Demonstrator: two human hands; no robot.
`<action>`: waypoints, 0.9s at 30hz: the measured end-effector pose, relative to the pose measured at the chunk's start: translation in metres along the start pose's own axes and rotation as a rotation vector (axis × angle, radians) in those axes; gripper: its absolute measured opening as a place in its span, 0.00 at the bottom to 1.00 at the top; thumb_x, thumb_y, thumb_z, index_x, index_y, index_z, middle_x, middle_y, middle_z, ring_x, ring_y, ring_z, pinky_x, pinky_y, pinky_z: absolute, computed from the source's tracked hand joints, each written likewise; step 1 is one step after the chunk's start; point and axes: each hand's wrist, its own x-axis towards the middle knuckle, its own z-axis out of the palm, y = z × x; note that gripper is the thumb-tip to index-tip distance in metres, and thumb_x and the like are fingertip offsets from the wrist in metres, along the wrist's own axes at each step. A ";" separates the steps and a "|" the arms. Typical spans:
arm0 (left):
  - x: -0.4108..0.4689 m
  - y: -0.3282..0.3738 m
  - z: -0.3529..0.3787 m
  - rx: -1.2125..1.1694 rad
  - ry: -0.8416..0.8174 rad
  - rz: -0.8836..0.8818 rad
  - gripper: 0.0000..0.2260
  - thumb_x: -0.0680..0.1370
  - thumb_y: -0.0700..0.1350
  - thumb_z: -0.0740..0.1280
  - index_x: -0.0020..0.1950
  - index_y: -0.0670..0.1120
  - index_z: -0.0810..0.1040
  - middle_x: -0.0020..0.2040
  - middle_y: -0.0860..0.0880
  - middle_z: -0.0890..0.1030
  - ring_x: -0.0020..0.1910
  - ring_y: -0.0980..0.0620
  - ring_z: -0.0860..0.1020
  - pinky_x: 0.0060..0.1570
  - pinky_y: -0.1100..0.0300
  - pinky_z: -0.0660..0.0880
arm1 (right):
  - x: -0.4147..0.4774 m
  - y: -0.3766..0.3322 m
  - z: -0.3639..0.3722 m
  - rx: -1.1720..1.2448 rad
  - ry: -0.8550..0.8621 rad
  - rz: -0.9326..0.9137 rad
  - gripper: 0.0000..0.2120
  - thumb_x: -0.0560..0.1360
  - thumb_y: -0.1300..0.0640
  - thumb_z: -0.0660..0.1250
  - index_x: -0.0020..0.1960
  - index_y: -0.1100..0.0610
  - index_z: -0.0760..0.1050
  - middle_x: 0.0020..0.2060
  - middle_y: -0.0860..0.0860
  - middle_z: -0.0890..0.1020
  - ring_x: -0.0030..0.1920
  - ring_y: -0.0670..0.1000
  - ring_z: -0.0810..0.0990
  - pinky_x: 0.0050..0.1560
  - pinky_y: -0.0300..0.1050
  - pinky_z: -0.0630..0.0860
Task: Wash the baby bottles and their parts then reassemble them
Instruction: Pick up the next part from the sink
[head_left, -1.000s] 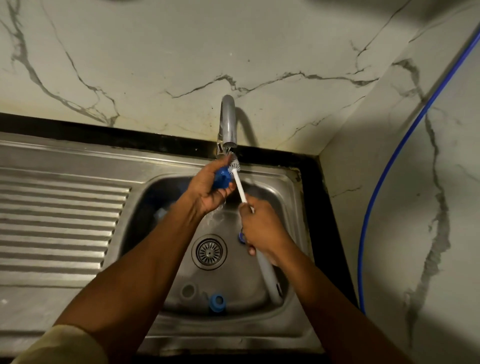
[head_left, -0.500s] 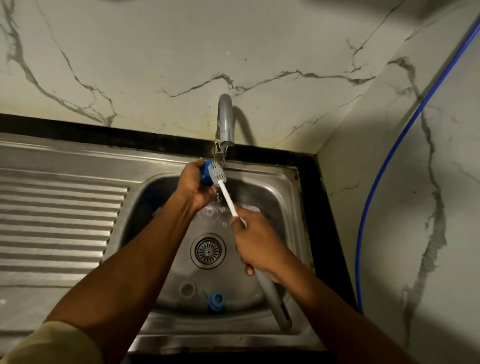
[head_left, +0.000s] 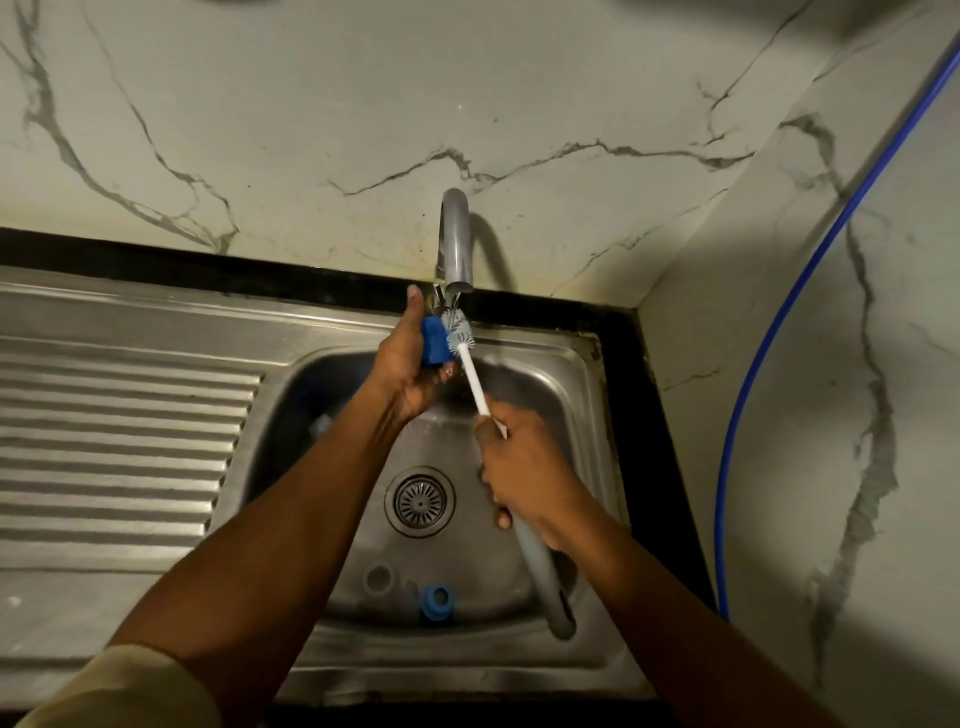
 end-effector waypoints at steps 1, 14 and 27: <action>0.001 0.002 -0.004 0.018 -0.024 -0.001 0.29 0.74 0.62 0.71 0.65 0.41 0.77 0.49 0.43 0.82 0.43 0.48 0.82 0.48 0.54 0.79 | -0.011 0.001 0.000 -0.016 -0.037 -0.023 0.18 0.85 0.54 0.55 0.72 0.43 0.68 0.33 0.45 0.73 0.23 0.44 0.72 0.22 0.40 0.71; 0.010 -0.004 0.005 0.083 0.318 -0.072 0.20 0.84 0.59 0.56 0.60 0.41 0.70 0.47 0.40 0.80 0.42 0.45 0.81 0.43 0.52 0.83 | -0.011 0.008 0.007 -0.065 0.035 0.007 0.21 0.84 0.55 0.55 0.75 0.42 0.66 0.39 0.51 0.75 0.26 0.46 0.75 0.22 0.42 0.74; 0.012 -0.002 -0.009 -0.099 -0.048 -0.136 0.29 0.66 0.61 0.80 0.59 0.45 0.78 0.45 0.46 0.76 0.38 0.50 0.74 0.46 0.59 0.71 | -0.012 0.001 0.018 -0.113 -0.050 0.026 0.20 0.84 0.51 0.54 0.75 0.41 0.64 0.46 0.54 0.76 0.33 0.50 0.78 0.24 0.42 0.76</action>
